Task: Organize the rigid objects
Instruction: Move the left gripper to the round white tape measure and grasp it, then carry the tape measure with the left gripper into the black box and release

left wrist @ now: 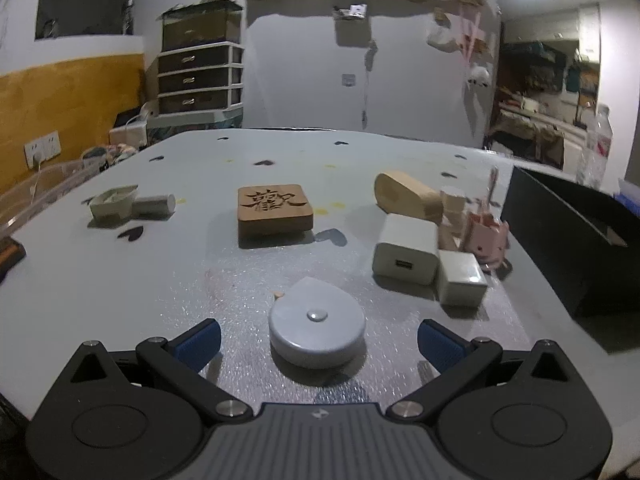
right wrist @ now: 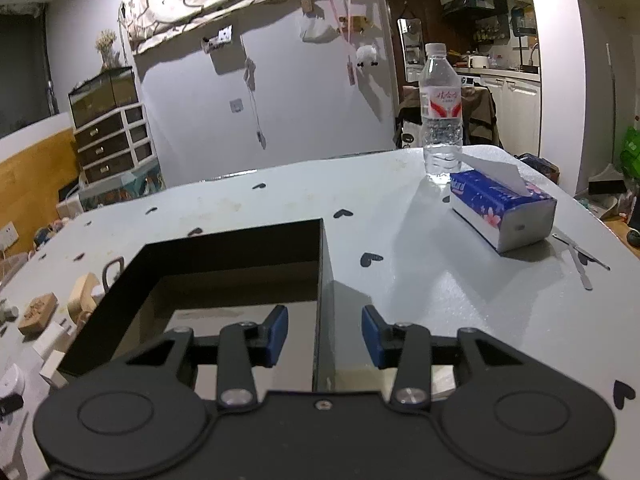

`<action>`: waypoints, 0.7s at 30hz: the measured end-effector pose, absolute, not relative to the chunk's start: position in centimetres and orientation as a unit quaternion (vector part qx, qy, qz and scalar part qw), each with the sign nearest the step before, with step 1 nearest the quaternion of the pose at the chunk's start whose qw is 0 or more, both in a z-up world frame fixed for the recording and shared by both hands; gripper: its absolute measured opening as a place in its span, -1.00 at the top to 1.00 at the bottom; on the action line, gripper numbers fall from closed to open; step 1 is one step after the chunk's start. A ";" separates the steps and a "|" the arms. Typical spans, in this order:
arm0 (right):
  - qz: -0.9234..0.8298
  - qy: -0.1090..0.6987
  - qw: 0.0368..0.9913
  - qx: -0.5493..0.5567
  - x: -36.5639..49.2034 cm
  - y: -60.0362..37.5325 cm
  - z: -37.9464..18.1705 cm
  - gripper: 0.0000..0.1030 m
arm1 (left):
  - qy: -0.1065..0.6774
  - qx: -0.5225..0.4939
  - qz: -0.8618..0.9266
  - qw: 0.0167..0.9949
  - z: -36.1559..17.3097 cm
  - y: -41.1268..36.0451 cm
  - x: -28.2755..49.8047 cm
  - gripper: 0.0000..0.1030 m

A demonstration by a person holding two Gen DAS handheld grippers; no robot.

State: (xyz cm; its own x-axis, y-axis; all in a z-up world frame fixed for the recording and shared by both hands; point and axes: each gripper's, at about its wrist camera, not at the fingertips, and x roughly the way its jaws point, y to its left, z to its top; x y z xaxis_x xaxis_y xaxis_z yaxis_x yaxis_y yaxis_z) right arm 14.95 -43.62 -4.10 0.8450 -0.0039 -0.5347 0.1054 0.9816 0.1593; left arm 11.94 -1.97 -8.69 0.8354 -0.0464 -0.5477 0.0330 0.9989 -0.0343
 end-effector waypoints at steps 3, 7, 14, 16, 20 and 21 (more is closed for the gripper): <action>-0.011 0.291 0.953 0.086 15.6 -43.5 -4.2 0.29 | 0.281 -0.016 -0.019 0.959 -8.8 -1.7 12.3 -0.82; -0.003 0.308 0.949 0.062 16.5 -43.0 -4.3 0.57 | 0.278 0.005 -0.019 0.960 -8.8 -2.0 12.7 -0.60; -0.011 0.308 0.950 0.054 16.4 -43.1 -4.8 0.87 | 0.283 0.022 -0.028 0.958 -8.3 -2.5 13.1 -0.03; -0.016 0.301 0.952 0.056 16.2 -43.0 -4.9 0.88 | 0.287 0.022 -0.033 0.957 -8.1 -2.8 13.1 -0.03; -0.032 0.287 0.956 0.059 15.8 -42.6 -5.1 0.89 | 0.283 0.012 -0.049 0.958 -7.3 -3.9 13.1 -0.03; -0.033 0.285 0.956 0.058 15.7 -42.5 -5.2 0.90 | 0.281 0.011 -0.054 0.958 -7.0 -4.3 13.2 -0.03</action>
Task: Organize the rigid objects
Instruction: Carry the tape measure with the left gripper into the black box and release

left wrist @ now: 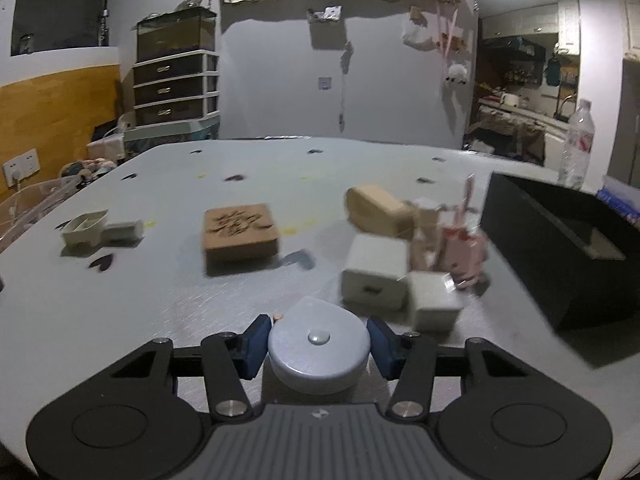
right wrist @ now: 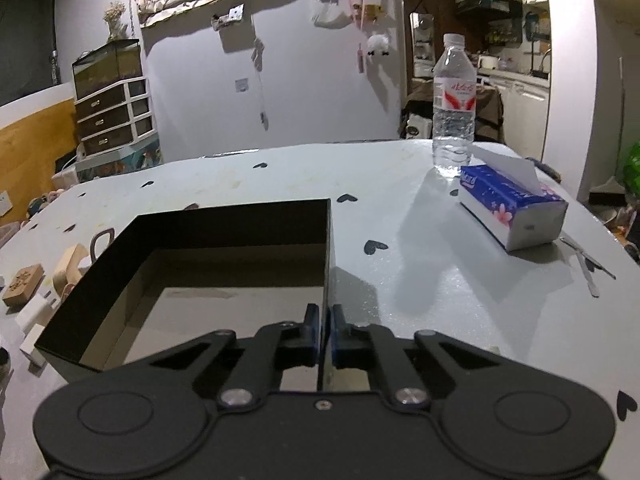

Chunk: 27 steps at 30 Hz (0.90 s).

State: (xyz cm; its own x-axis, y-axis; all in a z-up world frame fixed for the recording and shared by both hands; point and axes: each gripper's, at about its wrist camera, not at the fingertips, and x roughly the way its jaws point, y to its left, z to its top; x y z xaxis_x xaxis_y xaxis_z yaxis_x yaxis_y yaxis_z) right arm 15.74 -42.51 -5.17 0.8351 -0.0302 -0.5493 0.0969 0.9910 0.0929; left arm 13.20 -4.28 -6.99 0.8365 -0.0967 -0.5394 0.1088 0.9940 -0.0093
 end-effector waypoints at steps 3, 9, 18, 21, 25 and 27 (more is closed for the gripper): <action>-0.034 0.283 0.956 0.064 15.7 -42.6 -5.2 0.90 | 0.268 0.006 -0.075 0.960 -5.6 -5.9 13.4 -0.03; -0.035 0.279 0.957 0.067 15.4 -42.5 -5.3 0.89 | 0.253 -0.008 -0.164 0.954 -2.5 -11.4 14.9 -0.03; -0.033 0.270 0.959 0.075 15.2 -42.7 -5.6 0.90 | 0.286 -0.005 -0.260 0.922 -1.3 -22.2 19.9 -0.03; -0.033 0.278 0.956 0.084 15.5 -42.9 -5.4 0.90 | 0.314 -0.015 -0.275 0.908 -1.7 -25.0 22.0 -0.03; -0.016 0.317 0.942 0.106 16.5 -43.8 -4.6 0.87 | 0.349 -0.029 -0.279 0.894 -2.0 -27.5 24.0 -0.03; -0.011 0.335 0.936 0.106 17.0 -43.9 -4.2 0.87 | 0.363 -0.032 -0.282 0.888 -2.3 -28.3 24.8 -0.03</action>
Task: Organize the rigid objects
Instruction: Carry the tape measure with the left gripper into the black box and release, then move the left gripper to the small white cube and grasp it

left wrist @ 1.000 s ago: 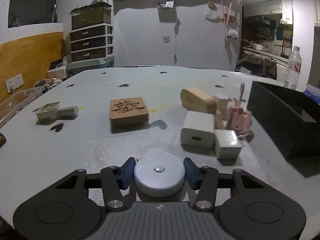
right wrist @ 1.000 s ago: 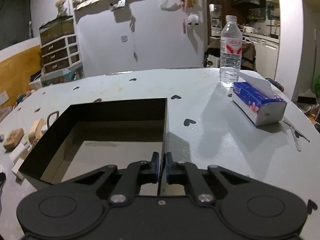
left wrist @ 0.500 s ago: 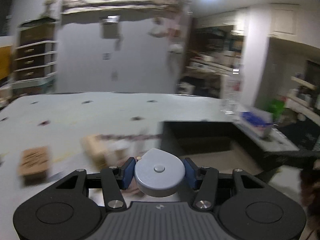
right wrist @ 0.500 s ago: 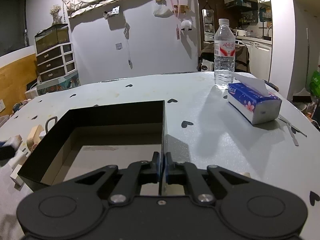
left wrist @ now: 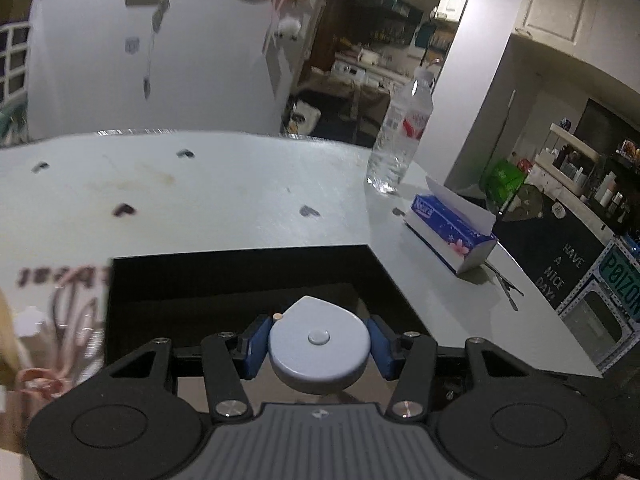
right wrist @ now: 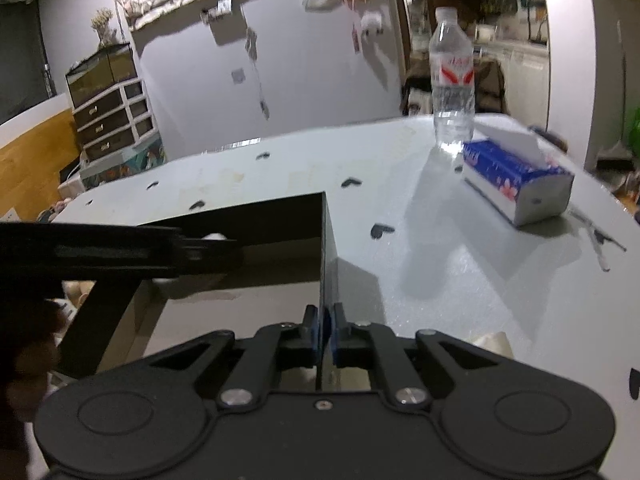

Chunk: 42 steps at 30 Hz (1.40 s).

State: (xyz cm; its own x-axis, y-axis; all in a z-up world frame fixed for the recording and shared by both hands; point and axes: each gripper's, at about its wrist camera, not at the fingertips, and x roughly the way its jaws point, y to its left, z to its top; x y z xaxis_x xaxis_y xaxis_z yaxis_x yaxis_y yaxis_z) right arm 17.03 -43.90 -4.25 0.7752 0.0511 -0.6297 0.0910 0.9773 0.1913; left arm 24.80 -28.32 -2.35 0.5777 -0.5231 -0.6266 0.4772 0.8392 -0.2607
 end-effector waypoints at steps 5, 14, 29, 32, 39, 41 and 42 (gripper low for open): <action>-0.006 0.353 0.932 0.083 17.3 -43.2 -4.0 0.87 | 0.398 -0.052 -0.282 0.871 -3.1 -30.1 26.4 -0.03; -0.005 0.355 0.930 0.094 17.3 -43.4 -4.0 0.87 | 0.445 -0.099 -0.258 0.852 -5.1 -31.4 29.6 -0.07; -0.007 0.352 0.928 0.118 17.2 -43.8 -4.1 0.86 | 0.375 -0.108 -0.275 0.879 -2.1 -27.9 26.3 -1.00; -0.009 0.350 0.930 0.114 17.1 -43.7 -4.1 0.86 | 0.352 -0.095 -0.281 0.888 -1.2 -26.5 24.6 -1.00; -0.008 0.348 0.932 0.103 16.9 -43.4 -4.1 0.87 | 0.298 -0.071 -0.277 0.911 -0.5 -21.5 20.0 -1.00; -0.008 0.347 0.932 0.102 16.8 -43.4 -4.0 0.87 | 0.286 -0.055 -0.260 0.921 -0.6 -19.9 18.8 -1.00; -0.008 0.346 0.933 0.101 16.8 -43.4 -4.0 0.87 | 0.280 -0.047 -0.251 0.925 -0.7 -19.1 18.4 -1.00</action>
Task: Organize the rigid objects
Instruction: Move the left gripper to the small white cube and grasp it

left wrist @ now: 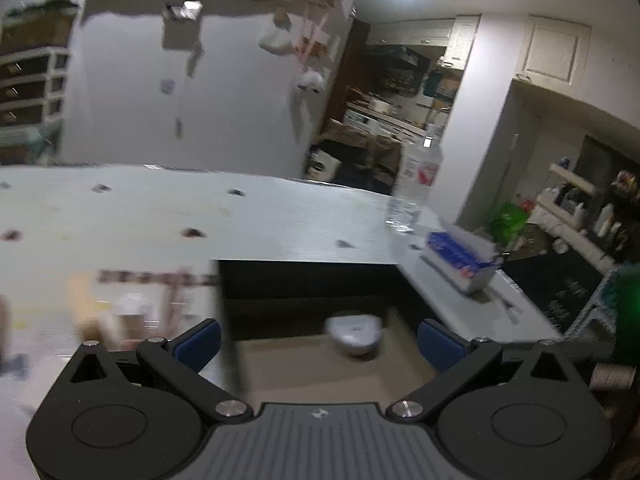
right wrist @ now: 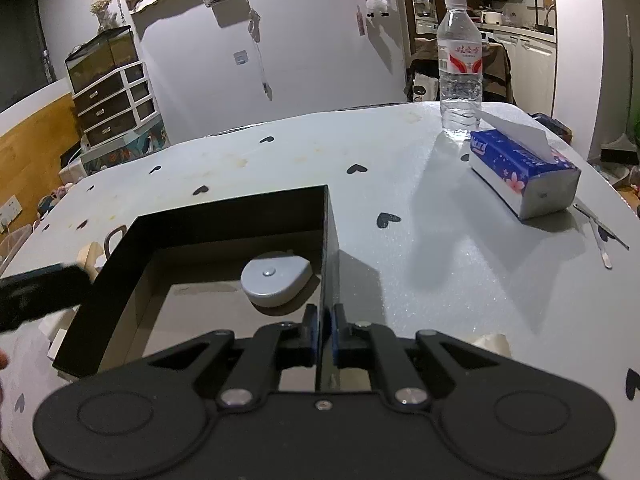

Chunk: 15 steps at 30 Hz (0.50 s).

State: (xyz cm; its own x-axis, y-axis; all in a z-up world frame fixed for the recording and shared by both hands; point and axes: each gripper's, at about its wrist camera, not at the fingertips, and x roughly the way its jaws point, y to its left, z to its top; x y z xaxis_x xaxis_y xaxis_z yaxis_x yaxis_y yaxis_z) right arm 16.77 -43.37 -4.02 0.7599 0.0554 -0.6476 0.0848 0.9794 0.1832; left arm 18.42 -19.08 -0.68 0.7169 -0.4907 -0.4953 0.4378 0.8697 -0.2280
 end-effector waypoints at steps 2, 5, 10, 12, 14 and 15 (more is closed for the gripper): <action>-0.009 0.344 0.933 0.101 16.7 -43.3 -4.0 0.87 | 0.270 -0.031 -0.230 0.934 -0.9 -17.6 17.6 -1.00; -0.010 0.341 0.934 0.104 16.6 -43.3 -4.1 0.86 | 0.260 -0.014 -0.192 0.946 -1.4 -15.3 16.9 -1.00; -0.011 0.340 0.935 0.104 16.5 -43.2 -4.0 0.86 | 0.280 -0.014 -0.135 0.950 -3.3 -11.7 16.2 -1.00; -0.012 0.339 0.935 0.099 16.4 -43.1 -4.0 0.86 | 0.293 -0.026 -0.127 0.947 -4.5 -10.5 16.0 -1.00; -0.012 0.339 0.936 0.099 16.4 -43.1 -4.0 0.86 | 0.300 -0.034 -0.119 0.946 -5.5 -9.7 15.7 -0.89; -0.012 0.339 0.935 0.100 16.4 -43.1 -4.0 0.86 | 0.302 -0.036 -0.111 0.946 -5.9 -9.5 15.6 -0.83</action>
